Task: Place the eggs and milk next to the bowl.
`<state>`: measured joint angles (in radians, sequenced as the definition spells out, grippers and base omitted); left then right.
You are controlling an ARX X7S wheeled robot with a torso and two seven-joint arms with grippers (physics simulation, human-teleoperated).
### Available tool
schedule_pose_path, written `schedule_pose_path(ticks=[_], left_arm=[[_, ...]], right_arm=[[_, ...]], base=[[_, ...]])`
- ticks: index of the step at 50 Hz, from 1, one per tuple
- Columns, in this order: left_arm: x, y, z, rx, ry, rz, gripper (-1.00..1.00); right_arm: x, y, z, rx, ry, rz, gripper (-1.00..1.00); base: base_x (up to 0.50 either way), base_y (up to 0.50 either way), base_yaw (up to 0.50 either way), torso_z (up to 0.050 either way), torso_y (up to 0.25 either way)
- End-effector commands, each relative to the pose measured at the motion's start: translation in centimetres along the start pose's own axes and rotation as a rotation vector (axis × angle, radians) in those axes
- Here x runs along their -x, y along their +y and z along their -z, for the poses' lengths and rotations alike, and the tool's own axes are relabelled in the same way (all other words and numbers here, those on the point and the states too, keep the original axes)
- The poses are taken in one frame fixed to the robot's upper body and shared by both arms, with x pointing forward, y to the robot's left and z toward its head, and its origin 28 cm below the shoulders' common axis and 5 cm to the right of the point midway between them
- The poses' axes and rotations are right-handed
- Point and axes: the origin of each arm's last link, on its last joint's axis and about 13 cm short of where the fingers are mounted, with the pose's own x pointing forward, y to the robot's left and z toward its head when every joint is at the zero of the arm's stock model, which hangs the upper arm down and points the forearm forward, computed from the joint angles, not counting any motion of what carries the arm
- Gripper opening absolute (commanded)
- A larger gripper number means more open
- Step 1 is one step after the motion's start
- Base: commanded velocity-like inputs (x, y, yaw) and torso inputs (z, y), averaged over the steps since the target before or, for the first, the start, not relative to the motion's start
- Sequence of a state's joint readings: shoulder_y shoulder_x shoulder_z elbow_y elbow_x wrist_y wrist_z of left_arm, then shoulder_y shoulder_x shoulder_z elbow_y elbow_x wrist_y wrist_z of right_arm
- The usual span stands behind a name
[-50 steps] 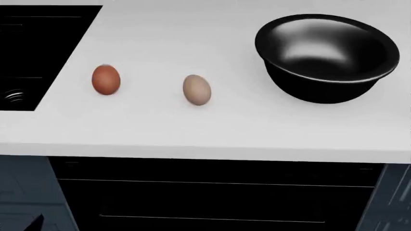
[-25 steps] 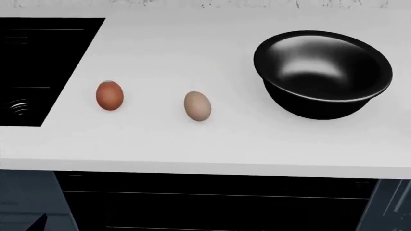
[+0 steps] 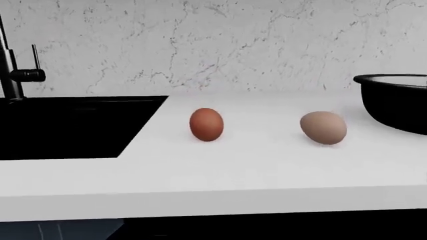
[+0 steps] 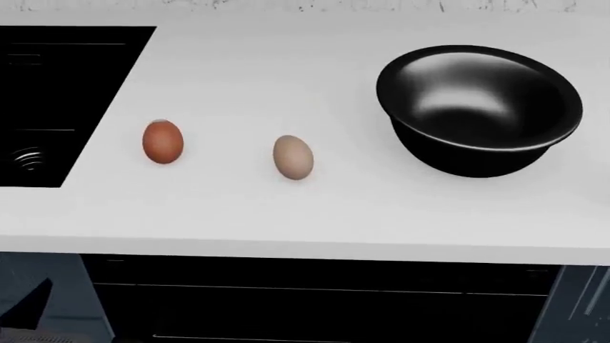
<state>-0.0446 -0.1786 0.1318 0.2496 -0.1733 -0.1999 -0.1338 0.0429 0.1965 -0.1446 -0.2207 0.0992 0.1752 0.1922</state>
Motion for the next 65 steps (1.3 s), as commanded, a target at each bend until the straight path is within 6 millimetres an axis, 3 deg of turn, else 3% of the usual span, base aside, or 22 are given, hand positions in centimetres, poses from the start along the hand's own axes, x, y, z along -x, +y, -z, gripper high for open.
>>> schedule_pose_path(ticks=[1, 11, 23, 32, 65], left_arm=[[-2.2, 2.0, -5.0, -0.010, -0.108, 0.002, 1.00], [-4.1, 3.3, -10.4, -0.031, -0.204, -0.020, 1.00], [-5.4, 4.3, -14.1, -0.038, -0.249, -0.045, 1.00], [-5.3, 4.4, -14.4, -0.025, -0.269, -0.052, 1.00], [-5.4, 4.0, -12.7, -0.045, -0.274, -0.021, 1.00]], right_arm=[[-1.2, -3.2, -5.8, 0.077, -0.129, 0.055, 1.00], [-1.7, -6.0, -11.3, 0.139, -0.227, 0.095, 1.00], [-1.9, -8.0, -15.7, 0.171, -0.300, 0.139, 1.00], [-1.9, -8.0, -15.8, 0.164, -0.304, 0.141, 1.00], [-2.0, -7.6, -14.8, 0.186, -0.270, 0.108, 1.00]], base=[[0.00, 0.00, 0.00, 0.000, 0.000], [0.00, 0.00, 0.00, 0.000, 0.000], [0.00, 0.00, 0.00, 0.000, 0.000], [0.00, 0.00, 0.00, 0.000, 0.000], [0.00, -0.48, 0.00, 0.000, 0.000]])
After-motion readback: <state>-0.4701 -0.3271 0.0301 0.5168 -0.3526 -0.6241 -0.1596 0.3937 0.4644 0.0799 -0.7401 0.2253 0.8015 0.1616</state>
